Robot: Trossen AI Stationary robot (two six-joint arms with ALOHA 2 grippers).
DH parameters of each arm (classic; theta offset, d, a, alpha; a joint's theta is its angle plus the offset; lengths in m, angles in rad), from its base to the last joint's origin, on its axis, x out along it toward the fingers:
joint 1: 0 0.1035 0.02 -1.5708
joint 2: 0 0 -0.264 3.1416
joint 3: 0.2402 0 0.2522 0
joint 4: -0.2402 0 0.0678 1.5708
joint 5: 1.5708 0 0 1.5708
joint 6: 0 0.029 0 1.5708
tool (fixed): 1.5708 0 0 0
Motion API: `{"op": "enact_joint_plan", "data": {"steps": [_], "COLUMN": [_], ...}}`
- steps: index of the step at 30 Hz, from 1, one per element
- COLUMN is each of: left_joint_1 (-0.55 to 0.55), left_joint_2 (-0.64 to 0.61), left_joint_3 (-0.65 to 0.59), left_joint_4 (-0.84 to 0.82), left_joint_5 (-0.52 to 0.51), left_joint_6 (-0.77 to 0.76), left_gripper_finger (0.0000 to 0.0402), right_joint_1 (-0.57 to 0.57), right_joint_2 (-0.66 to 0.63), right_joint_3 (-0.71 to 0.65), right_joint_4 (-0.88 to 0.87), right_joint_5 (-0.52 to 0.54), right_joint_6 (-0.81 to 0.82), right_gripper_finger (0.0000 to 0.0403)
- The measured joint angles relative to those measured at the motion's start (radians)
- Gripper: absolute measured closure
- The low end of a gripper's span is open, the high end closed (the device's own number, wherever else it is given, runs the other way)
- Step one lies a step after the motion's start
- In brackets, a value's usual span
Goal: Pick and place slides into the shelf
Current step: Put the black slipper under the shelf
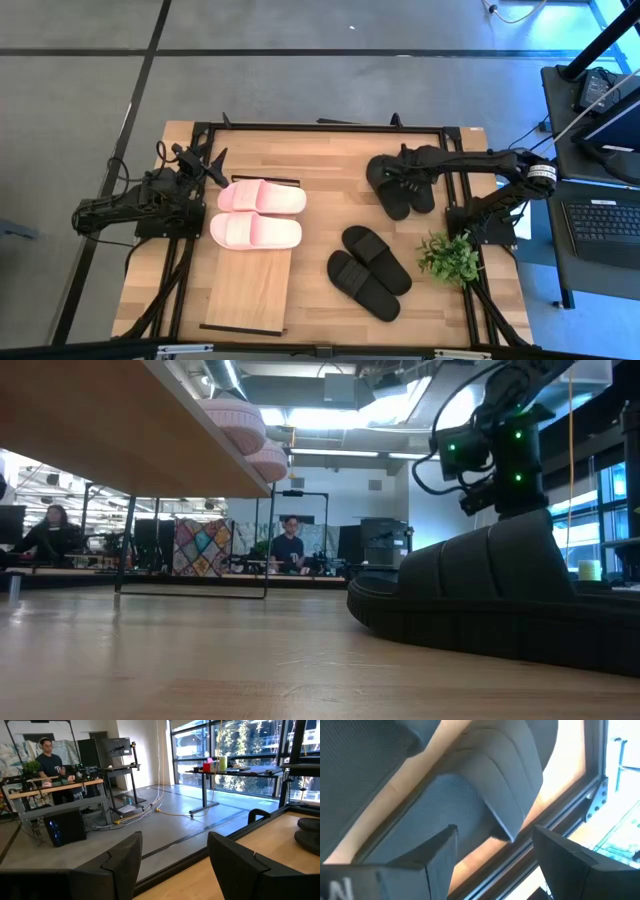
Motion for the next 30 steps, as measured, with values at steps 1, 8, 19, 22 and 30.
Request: {"op": "enact_joint_plan", "data": {"steps": [1, 8, 19, 22, 30], "left_joint_1": [0.0, 0.0, 0.0, 0.0, 0.0], "left_joint_2": [0.0, 0.0, 0.0, 0.0, 0.0], "left_joint_3": [0.0, 0.0, 0.0, 0.0, 0.0], "left_joint_4": [0.0, 0.0, 0.0, 0.0, 0.0], "left_joint_5": [0.0, 0.0, 0.0, 0.0, 0.0], "left_joint_6": [0.0, 0.0, 0.002, 0.002, 0.002], "left_gripper_finger": [0.0185, 0.0185, 0.0185, 0.0185, 0.0185], "right_joint_1": [-0.007, -0.062, -0.126, -0.136, -0.142], "right_joint_2": [0.0, 0.0, 0.031, 0.049, 0.089], "right_joint_3": [-0.007, -0.014, -0.013, -0.013, -0.013], "right_joint_4": [0.015, 0.101, 0.166, 0.182, 0.188], "right_joint_5": [0.0, 0.004, 0.027, 0.027, 0.026], "right_joint_6": [-0.016, -0.074, -0.2, -0.204, -0.205], "right_gripper_finger": [0.015, 0.015, 0.015, 0.015, 0.0167]}}
